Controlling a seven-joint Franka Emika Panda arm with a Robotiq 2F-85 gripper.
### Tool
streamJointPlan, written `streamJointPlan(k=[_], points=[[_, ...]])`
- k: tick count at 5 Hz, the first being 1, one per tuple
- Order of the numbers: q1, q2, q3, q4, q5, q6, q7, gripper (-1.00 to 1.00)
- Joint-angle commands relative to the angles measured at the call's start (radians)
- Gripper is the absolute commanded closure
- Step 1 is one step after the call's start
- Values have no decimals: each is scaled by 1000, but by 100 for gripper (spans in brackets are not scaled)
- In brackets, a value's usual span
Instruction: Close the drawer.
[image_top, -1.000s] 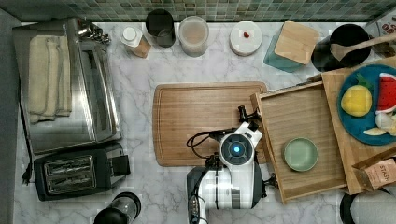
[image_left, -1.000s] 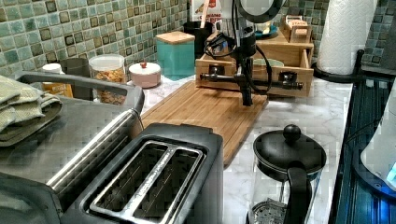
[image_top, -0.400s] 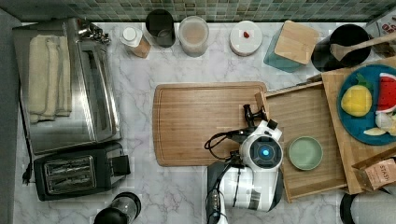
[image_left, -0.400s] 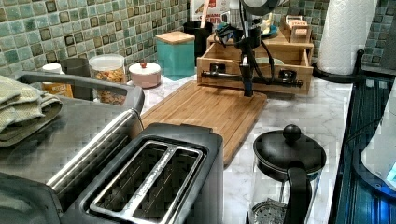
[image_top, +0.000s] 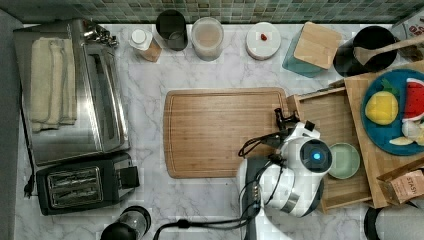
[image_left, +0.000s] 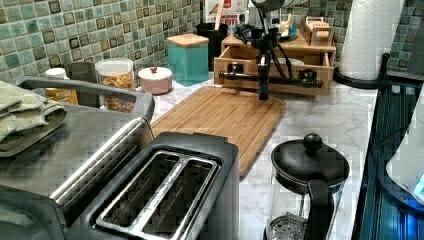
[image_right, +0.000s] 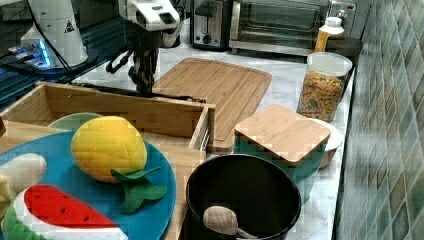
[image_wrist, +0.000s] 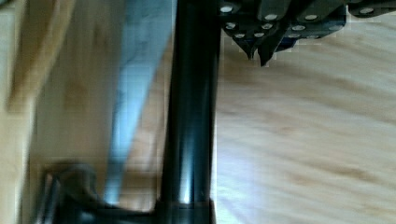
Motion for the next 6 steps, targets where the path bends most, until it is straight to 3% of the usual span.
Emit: streamJointPlan(k=[1,3,5,6], points=[[-160,92,-111,403,79,-46,-235,100],[-214,197,-111,527,147,-17,-316,100],[-197,197,-177,616,34,-38,-225,100],[-160,196,-223,662,-12,-87,-171,100]])
